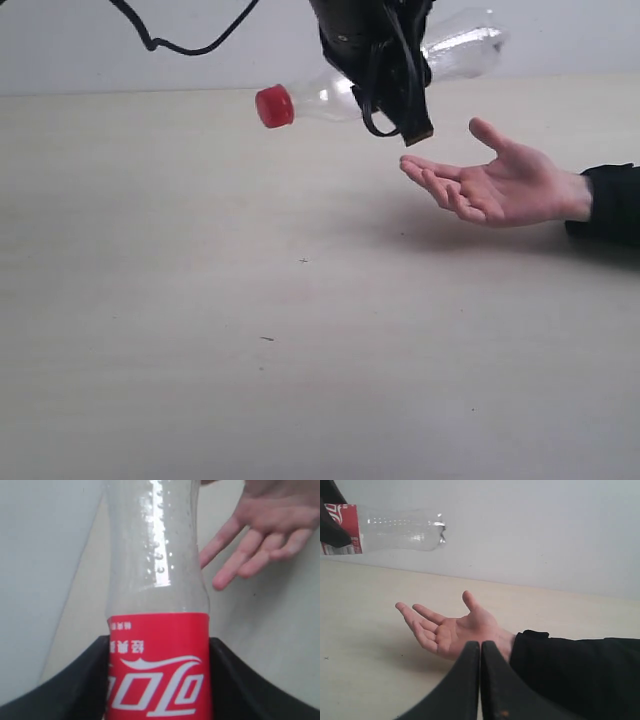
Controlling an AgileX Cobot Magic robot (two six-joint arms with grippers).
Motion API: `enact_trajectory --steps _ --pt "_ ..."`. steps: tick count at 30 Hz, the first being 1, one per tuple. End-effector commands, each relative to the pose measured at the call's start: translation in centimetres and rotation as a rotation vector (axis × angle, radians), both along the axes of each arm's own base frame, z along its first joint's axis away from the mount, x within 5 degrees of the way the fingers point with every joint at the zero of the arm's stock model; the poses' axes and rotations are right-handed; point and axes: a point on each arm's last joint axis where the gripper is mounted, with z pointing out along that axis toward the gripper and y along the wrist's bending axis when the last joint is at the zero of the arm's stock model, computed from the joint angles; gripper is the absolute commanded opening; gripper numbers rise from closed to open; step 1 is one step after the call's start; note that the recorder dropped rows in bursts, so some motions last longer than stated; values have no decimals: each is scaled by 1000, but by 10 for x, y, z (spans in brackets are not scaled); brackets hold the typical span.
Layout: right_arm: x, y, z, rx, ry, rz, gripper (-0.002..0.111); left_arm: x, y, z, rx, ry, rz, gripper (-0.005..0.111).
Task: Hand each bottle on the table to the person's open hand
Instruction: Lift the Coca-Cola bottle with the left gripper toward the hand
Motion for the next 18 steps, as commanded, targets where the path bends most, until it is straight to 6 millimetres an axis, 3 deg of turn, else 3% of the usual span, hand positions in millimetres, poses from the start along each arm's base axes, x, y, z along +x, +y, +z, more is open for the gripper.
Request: enact_trajectory --steps 1,7,18 --pt "0 1 0 10 -8 3 1 -4 -15 8 16 -97 -222 0" --pt "0 1 0 10 -8 3 1 -3 -27 -3 206 -171 -552 0" --pt "0 1 0 10 -8 3 1 7 -41 -28 392 -273 -797 0"
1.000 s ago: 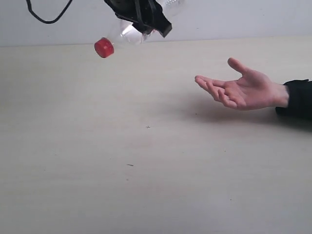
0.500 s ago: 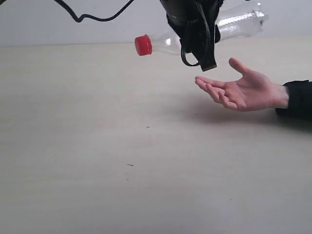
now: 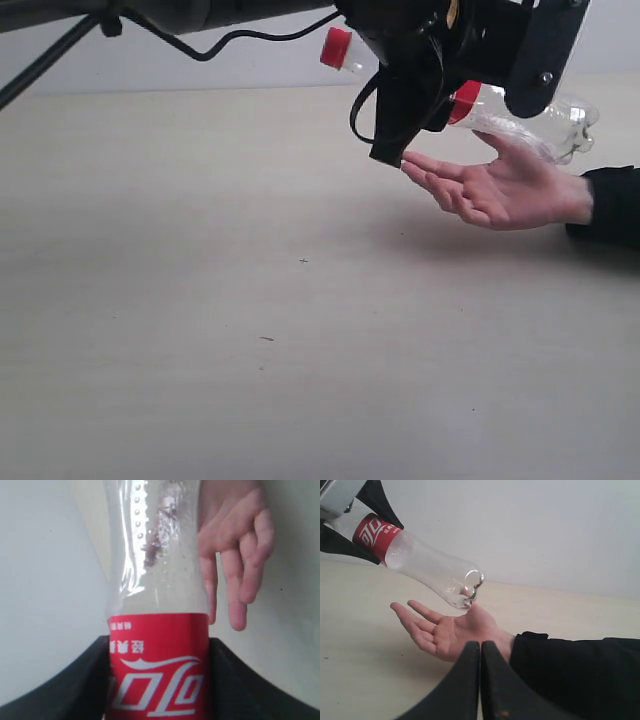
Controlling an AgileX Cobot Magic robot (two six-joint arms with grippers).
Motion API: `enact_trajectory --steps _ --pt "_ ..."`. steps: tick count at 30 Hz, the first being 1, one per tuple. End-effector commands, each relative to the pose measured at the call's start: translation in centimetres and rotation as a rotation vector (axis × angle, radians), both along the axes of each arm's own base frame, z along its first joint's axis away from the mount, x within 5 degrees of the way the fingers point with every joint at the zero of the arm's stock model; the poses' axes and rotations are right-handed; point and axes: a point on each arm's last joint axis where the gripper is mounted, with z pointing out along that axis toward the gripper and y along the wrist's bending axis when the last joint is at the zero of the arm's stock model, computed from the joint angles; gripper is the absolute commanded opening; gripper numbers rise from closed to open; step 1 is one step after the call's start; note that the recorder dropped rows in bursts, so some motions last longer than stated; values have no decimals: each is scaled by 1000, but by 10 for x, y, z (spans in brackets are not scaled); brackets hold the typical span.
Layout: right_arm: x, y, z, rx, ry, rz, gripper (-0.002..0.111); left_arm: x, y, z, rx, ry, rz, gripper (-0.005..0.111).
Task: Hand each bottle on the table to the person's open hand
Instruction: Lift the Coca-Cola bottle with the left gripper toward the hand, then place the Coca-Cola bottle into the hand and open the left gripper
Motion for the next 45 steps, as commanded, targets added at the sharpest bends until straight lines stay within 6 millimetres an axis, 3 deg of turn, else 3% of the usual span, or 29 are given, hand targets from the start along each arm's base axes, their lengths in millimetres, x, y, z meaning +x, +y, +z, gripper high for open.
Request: enact_trajectory --steps 1,21,34,40,42,45 --pt "0 1 0 10 -8 3 1 3 -12 -10 7 -62 -99 0" --pt "0 1 0 10 -8 3 1 14 -28 -56 258 -183 -408 0" --pt "0 1 0 10 -8 3 1 6 -34 -68 220 -93 -441 0" --pt "0 1 0 10 -8 3 1 16 -31 -83 234 -89 -441 0" --pt "0 1 0 10 -8 3 1 16 -31 -83 226 -82 -430 8" --pt "0 1 0 10 -8 3 1 16 -32 -82 206 -85 -416 47"
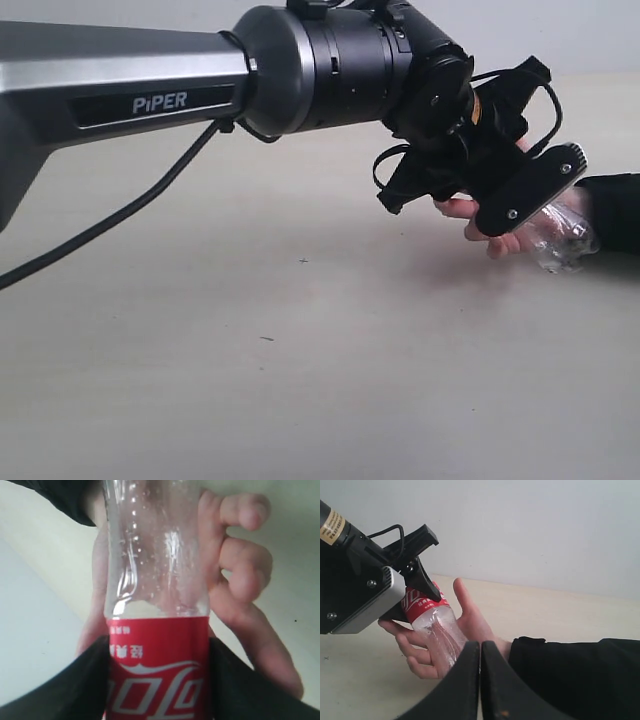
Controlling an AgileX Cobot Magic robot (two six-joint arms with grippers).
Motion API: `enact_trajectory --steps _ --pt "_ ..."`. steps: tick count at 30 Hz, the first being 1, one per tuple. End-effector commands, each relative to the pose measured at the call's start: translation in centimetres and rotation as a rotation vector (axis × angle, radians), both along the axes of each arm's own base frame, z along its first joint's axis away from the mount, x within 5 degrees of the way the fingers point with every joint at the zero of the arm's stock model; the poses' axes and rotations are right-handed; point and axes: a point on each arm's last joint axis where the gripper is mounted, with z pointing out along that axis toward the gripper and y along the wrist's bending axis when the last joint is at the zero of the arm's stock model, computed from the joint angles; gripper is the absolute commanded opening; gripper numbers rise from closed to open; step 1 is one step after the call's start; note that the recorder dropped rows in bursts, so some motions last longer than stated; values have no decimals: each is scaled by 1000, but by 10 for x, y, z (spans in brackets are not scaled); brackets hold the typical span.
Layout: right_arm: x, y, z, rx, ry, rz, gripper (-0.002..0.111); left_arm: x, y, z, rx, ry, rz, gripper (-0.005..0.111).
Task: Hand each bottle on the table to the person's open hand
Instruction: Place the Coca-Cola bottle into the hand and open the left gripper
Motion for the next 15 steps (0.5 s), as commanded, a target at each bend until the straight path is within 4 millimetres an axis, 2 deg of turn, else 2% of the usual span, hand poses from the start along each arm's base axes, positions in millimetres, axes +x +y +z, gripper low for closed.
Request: enact_trajectory --steps 1,2,6,9,15 --pt "0 1 0 10 -8 3 1 3 1 -2 -14 9 18 54" --pt "0 1 0 10 -8 3 1 3 1 -1 -22 2 17 64" --pt "0 1 0 10 -8 3 1 5 -2 2 -63 -28 10 88" --pt "0 1 0 10 -8 3 1 5 -3 2 -66 -33 6 93" --pt "0 1 0 10 -8 3 1 4 -2 9 -83 -48 4 93"
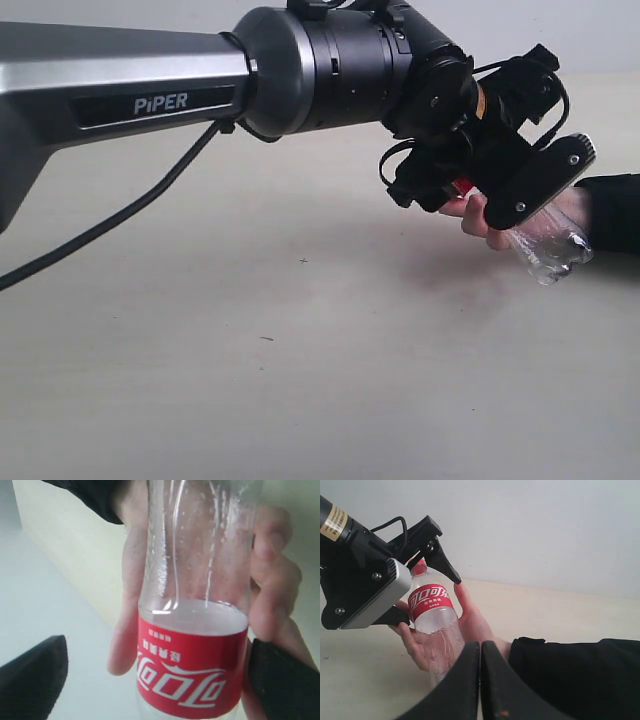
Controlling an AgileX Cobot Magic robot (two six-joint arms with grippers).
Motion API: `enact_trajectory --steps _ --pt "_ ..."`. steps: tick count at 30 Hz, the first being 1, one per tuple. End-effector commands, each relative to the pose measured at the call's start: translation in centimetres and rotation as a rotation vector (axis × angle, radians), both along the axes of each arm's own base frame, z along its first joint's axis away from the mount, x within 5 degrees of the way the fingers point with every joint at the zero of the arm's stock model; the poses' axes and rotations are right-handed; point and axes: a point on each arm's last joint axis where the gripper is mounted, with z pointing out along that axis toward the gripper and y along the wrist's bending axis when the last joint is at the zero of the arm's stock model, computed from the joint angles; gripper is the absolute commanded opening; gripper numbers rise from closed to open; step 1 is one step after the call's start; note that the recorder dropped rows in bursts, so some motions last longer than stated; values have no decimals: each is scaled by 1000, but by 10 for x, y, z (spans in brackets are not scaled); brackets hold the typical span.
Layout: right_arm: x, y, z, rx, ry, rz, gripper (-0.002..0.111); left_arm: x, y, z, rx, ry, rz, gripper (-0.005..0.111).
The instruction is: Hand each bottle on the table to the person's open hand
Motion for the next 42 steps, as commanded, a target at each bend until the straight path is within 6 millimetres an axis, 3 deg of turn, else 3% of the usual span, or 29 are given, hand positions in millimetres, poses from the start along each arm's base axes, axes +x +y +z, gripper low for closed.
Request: enact_trajectory --steps 1,6,11,14,17,18,20,21,22,25,29,34,42 --pt "0 1 0 10 -8 3 1 2 2 8 -32 -12 11 93" --pt "0 1 0 10 -8 3 1 -4 5 38 -139 8 82 93" --pt "0 1 0 10 -8 3 1 -14 15 83 -307 46 186 93" --pt "0 1 0 10 -8 3 1 -25 31 122 -594 260 462 93" --pt "0 1 0 10 -8 3 1 -41 51 147 -599 343 580 92" --pt "0 1 0 10 -8 3 1 -48 61 155 -591 391 650 85" --pt "0 1 0 10 -8 3 1 -58 74 168 -627 465 765 57" --pt "0 1 0 10 -8 3 1 -61 82 178 -739 545 876 26" --pt "0 1 0 10 -8 3 1 -63 86 184 -804 589 922 5" --pt "0 1 0 10 -8 3 1 -72 116 207 -928 690 1126 4" --pt "0 1 0 10 -8 3 1 -90 164 212 -972 738 1355 4" --pt "0 1 0 10 -8 3 1 -138 206 212 -1088 773 1344 4" --pt "0 1 0 10 -8 3 1 -219 278 182 -1339 803 1224 4"
